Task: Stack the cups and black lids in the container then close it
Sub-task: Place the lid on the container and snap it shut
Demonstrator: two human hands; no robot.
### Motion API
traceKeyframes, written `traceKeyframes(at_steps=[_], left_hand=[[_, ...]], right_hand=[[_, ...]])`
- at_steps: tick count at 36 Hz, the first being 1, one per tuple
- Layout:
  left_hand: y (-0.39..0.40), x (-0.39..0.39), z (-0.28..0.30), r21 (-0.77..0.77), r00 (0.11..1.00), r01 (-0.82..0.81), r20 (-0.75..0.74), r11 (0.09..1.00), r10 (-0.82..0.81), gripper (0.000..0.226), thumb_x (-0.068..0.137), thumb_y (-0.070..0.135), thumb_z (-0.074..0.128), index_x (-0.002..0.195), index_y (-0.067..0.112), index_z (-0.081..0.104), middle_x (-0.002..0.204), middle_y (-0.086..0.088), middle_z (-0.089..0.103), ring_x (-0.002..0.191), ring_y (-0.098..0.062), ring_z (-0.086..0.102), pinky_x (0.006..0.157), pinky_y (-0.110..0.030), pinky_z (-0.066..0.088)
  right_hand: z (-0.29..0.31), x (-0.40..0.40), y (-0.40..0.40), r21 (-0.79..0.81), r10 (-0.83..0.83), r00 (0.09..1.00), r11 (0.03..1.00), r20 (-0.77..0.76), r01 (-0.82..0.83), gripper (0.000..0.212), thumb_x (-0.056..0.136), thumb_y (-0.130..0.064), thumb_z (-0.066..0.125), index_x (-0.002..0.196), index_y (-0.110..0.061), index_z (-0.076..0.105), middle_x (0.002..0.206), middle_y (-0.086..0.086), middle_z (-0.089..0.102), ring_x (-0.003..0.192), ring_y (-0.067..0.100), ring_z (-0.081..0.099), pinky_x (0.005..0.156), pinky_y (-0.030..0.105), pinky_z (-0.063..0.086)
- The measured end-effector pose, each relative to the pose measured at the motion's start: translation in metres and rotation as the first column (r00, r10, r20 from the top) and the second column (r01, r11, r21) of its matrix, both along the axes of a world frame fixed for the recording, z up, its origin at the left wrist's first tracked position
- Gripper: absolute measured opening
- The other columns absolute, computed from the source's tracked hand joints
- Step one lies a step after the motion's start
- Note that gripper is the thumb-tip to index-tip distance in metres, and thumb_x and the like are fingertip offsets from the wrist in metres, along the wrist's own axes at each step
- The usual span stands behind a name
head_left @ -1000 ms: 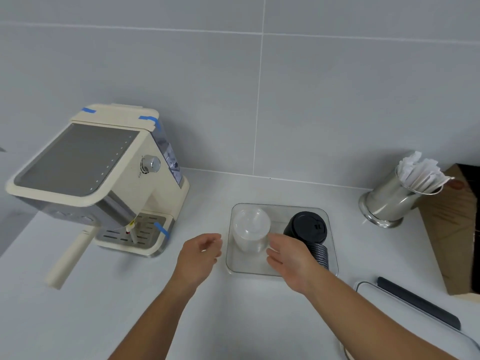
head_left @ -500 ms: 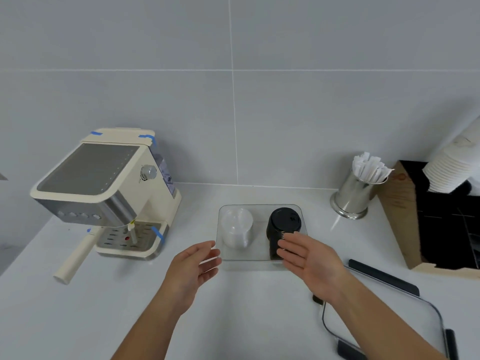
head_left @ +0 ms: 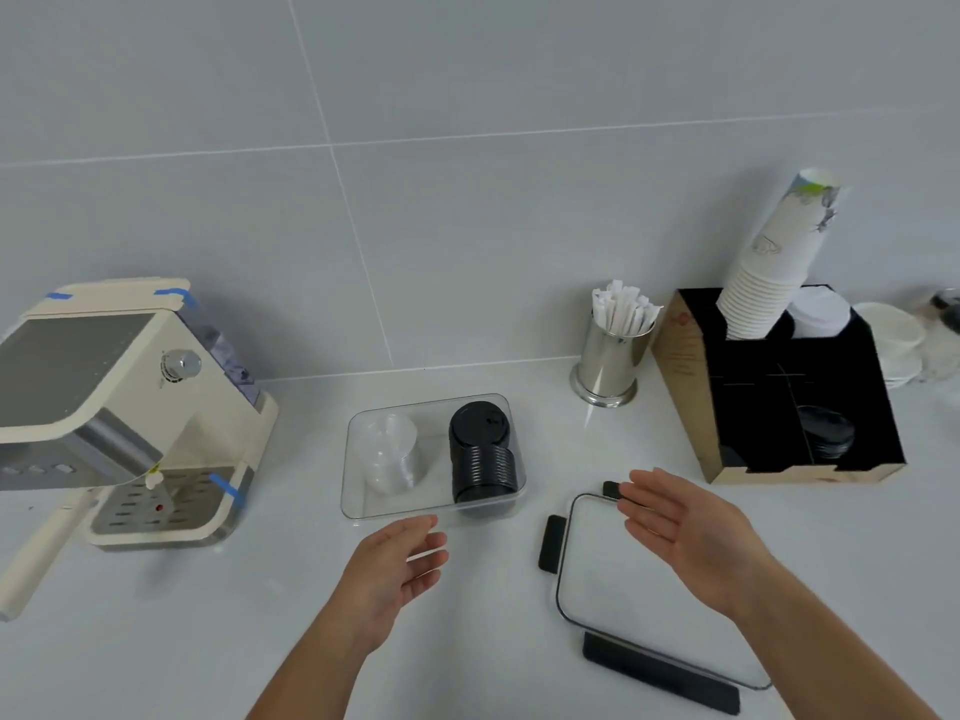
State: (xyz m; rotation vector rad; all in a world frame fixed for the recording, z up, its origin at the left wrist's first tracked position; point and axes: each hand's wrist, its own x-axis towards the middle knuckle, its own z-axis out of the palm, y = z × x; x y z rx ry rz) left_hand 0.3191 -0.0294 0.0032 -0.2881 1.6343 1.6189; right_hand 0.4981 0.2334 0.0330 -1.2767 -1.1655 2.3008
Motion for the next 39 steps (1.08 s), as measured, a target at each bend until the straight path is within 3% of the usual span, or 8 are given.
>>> traceKeyframes(at_steps=[10,18,25,31,34,36,38,39], left_hand=[[0.049,0.034,-0.024,-0.102,0.999,0.048,0.01,0.994,-0.048,0.021,0.089,0.021,0.069,0.107,0.01,0.07,0.099,-0.013,0.076,0.091,-0.026,0.074,0.071,-0.033,0.058],[0.089,0.058,-0.05,-0.234,0.993,0.119,0.005,0.965,-0.121,0.025,0.091,0.021,0.067,0.115,0.014,0.063,0.107,-0.01,0.07,0.092,-0.022,0.066,0.079,-0.033,0.054],[0.128,0.069,-0.058,-0.388,0.962,0.202,-0.092,0.899,-0.256,0.049,0.088,0.028,0.067,0.135,0.016,0.056,0.133,-0.005,0.058,0.116,-0.023,0.056,0.107,-0.039,0.042],[0.15,0.081,-0.063,-0.464,0.942,0.205,-0.145,0.861,-0.303,0.057,0.091,0.025,0.064,0.144,0.011,0.046,0.146,-0.006,0.048,0.104,-0.015,0.057,0.09,-0.028,0.037],[0.156,0.08,-0.068,-0.507,0.941,0.19,-0.15,0.841,-0.303,0.057,0.09,0.025,0.065,0.143,0.011,0.047,0.146,-0.007,0.049,0.127,-0.024,0.051,0.099,-0.031,0.038],[0.158,0.079,-0.068,-0.515,0.946,0.176,-0.148,0.839,-0.29,0.041,0.09,0.023,0.065,0.129,0.011,0.059,0.128,-0.003,0.056,0.118,-0.023,0.056,0.092,-0.027,0.04],[0.16,0.077,-0.067,-0.526,0.942,0.17,-0.162,0.834,-0.294,0.01,0.089,0.02,0.064,0.081,0.017,0.06,0.09,-0.002,0.051,0.074,-0.016,0.054,0.067,-0.023,0.038],[0.161,0.075,-0.07,-0.532,0.937,0.185,-0.158,0.827,-0.311,0.025,0.088,0.018,0.064,0.068,0.017,0.05,0.078,-0.004,0.044,0.062,-0.016,0.043,0.059,-0.025,0.032]], right_hand=[[-0.036,0.073,0.046,0.156,-0.057,0.987,0.987,0.151,0.033,0.028,0.094,-0.02,0.057,0.118,-0.006,0.062,0.115,0.008,0.068,0.104,0.024,0.065,0.087,0.037,0.05],[-0.074,0.127,0.078,0.198,-0.135,0.945,0.977,0.299,0.077,0.011,0.089,-0.016,0.063,0.095,-0.01,0.07,0.102,0.014,0.071,0.092,0.028,0.067,0.082,0.038,0.052],[-0.093,0.152,0.095,0.329,-0.183,0.868,0.944,0.462,0.023,0.02,0.085,-0.019,0.065,0.104,-0.014,0.07,0.091,0.006,0.069,0.08,0.024,0.064,0.087,0.046,0.054],[-0.1,0.159,0.098,0.293,-0.087,0.857,0.953,0.508,-0.077,0.02,0.086,-0.017,0.066,0.106,-0.013,0.066,0.09,0.01,0.068,0.075,0.025,0.066,0.072,0.038,0.056],[-0.104,0.157,0.095,0.232,0.003,0.86,0.962,0.51,-0.141,0.023,0.086,-0.016,0.067,0.109,-0.013,0.064,0.093,0.012,0.07,0.079,0.028,0.068,0.073,0.039,0.057],[-0.107,0.154,0.094,0.19,0.037,0.866,0.97,0.498,-0.151,0.02,0.085,-0.014,0.068,0.105,-0.012,0.065,0.091,0.015,0.071,0.076,0.028,0.068,0.074,0.04,0.058],[-0.108,0.15,0.092,0.17,0.06,0.869,0.972,0.492,-0.163,0.012,0.084,-0.009,0.067,0.096,-0.009,0.069,0.085,0.017,0.072,0.071,0.029,0.066,0.074,0.042,0.057],[-0.109,0.148,0.091,0.173,0.071,0.867,0.969,0.494,-0.177,0.01,0.084,-0.008,0.068,0.093,-0.01,0.071,0.083,0.016,0.072,0.072,0.031,0.067,0.075,0.043,0.058]])
